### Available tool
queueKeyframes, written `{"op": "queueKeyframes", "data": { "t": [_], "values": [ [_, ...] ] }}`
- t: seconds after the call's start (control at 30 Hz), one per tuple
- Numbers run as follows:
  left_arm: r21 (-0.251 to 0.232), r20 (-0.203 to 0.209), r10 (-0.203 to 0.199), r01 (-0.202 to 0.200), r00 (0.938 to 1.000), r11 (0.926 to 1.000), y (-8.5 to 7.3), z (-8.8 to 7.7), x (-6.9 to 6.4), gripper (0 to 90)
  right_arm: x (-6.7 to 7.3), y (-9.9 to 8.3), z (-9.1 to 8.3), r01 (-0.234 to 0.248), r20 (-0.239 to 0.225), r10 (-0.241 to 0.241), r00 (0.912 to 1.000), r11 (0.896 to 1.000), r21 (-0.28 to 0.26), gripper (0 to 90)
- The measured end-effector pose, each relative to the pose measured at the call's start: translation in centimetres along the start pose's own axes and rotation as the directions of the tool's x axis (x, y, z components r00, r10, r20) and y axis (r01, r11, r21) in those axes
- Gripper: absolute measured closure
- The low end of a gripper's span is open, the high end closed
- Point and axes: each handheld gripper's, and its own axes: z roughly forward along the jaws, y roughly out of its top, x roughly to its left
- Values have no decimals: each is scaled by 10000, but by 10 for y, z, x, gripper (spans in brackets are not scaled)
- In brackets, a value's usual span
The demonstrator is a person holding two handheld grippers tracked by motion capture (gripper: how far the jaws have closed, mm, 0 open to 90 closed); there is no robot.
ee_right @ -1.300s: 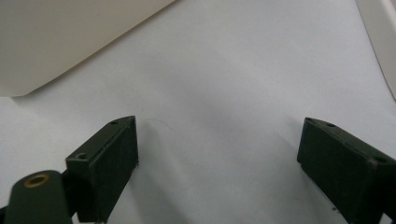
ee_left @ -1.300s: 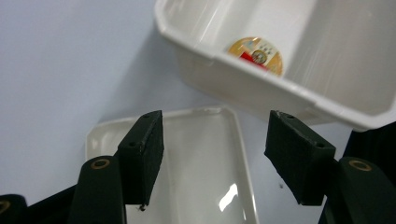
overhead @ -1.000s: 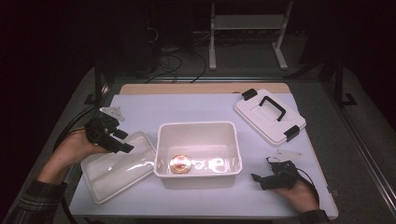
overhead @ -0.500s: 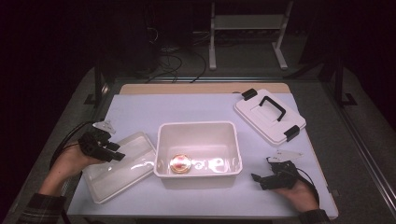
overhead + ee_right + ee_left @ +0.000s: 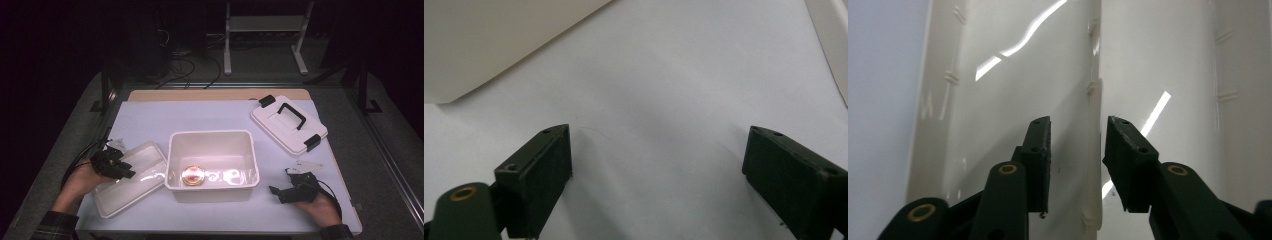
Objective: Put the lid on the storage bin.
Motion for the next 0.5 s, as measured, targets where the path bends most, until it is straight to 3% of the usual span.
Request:
{"op": "queueKeyframes", "data": {
  "t": [0.23, 0.4, 0.5],
  "values": [
    [359, 154, 244, -250, 9996, 9990, 0, 10, -3, 740, 0, 0, 0, 5, -3, -5, 10000, 10000, -4, 116],
    [266, 186, 316, -321, 9993, 9991, 0, 11, -5, 879, 0, 0, 0, 5, -3, -5, 10000, 10000, -5, 116],
    [264, 186, 265, -270, 9995, 9993, 0, 11, -5, 886, 0, 0, 0, -1, -1, 1, 10000, 10000, 1, 116]
  ]
}}
